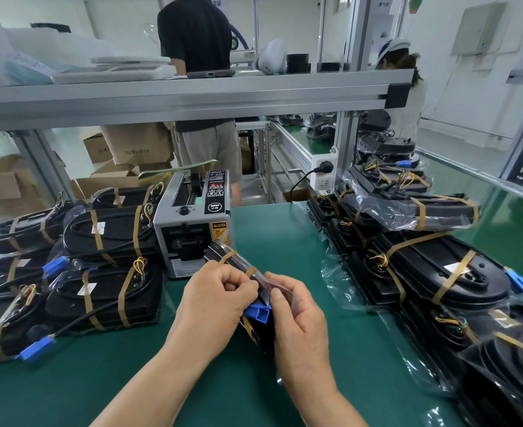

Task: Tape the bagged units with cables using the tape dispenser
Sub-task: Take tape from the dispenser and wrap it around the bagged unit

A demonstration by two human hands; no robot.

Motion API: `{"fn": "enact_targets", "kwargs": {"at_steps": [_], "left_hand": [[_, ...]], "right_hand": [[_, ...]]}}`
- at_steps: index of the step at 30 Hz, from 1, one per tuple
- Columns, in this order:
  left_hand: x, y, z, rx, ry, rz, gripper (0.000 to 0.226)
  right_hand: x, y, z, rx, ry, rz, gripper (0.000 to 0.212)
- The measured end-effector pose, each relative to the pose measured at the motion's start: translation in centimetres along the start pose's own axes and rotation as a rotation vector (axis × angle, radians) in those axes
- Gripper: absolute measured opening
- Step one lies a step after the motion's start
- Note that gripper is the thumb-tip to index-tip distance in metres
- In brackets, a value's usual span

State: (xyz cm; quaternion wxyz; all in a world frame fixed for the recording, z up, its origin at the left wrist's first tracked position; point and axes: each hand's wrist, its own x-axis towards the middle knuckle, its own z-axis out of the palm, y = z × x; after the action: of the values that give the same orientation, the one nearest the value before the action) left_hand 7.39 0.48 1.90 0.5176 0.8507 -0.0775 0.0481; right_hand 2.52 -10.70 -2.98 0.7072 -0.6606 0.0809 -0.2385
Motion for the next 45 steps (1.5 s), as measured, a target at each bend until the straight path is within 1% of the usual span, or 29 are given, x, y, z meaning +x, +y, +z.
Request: {"fn": "enact_targets", "kwargs": {"at_steps": [5, 11, 14, 17, 20, 22, 24, 28, 31, 32, 35, 36, 37, 39, 41, 45], "left_hand": [[0.0, -0.1, 0.0, 0.011, 0.004, 0.033, 0.016], [0.1, 0.0, -0.1, 0.028, 0.005, 0.026, 0.016], [0.0, 0.1, -0.2, 0.031, 0.006, 0.003, 0.016], [0.0, 0.3, -0.1, 0.024, 0.057, -0.033, 0.013], [0.1, 0.5, 0.0, -0.065, 0.072, -0.150, 0.039], [0.2, 0.6, 0.1, -0.090, 0.047, -0.174, 0.047], [0.3, 0.5, 0.0, -0.081, 0.035, -0.168, 0.048], [1.1, 0.4, 0.0, -0.089, 0.061, -0.170, 0.037], [1.2, 0.2, 0.2, -0.076, 0.050, -0.128, 0.034], [1.1, 0.2, 0.3, -0.075, 0.028, -0.106, 0.037], [0.7, 0.1, 0.0, -0.027, -0.050, -0.047, 0.054], [0.8, 0.0, -0.3, -0.017, -0.066, -0.049, 0.054], [1.0, -0.1, -0.7, -0.020, -0.075, -0.060, 0.051], [1.6, -0.4, -1.3, -0.036, -0.091, -0.072, 0.036], [1.9, -0.4, -1.4, -0.031, -0.081, -0.055, 0.025], [1.0, -0.5, -0.5, -0.039, -0.037, -0.023, 0.016]], "right_hand": [[0.1, 0.2, 0.1, 0.013, 0.002, -0.003, 0.023], [0.0, 0.1, 0.1, 0.019, 0.000, -0.006, 0.022], [0.0, 0.1, 0.1, 0.017, 0.005, -0.003, 0.021], [0.0, 0.0, 0.1, 0.023, 0.007, 0.007, 0.022], [0.0, 0.0, 0.1, 0.022, 0.012, 0.008, 0.024], [-0.1, -0.1, 0.1, 0.021, 0.011, 0.003, 0.024], [-0.1, -0.1, 0.2, 0.005, 0.009, -0.005, 0.023], [-0.1, -0.1, 0.0, -0.014, 0.010, -0.019, 0.024], [0.0, -0.3, 0.1, -0.007, 0.018, -0.014, 0.023], [0.0, -0.3, 0.0, 0.000, 0.019, -0.008, 0.023], [0.1, -0.4, -0.1, 0.031, 0.023, 0.014, 0.022], [0.0, -0.4, -0.1, 0.030, 0.024, 0.016, 0.022], [0.0, -0.6, 0.0, 0.024, 0.023, 0.017, 0.022], [-0.1, -0.7, -0.1, 0.018, 0.026, 0.016, 0.022], [-0.1, -0.8, -0.1, -0.003, 0.030, 0.024, 0.025], [0.0, -1.2, -0.5, -0.061, 0.015, 0.057, 0.025]]}}
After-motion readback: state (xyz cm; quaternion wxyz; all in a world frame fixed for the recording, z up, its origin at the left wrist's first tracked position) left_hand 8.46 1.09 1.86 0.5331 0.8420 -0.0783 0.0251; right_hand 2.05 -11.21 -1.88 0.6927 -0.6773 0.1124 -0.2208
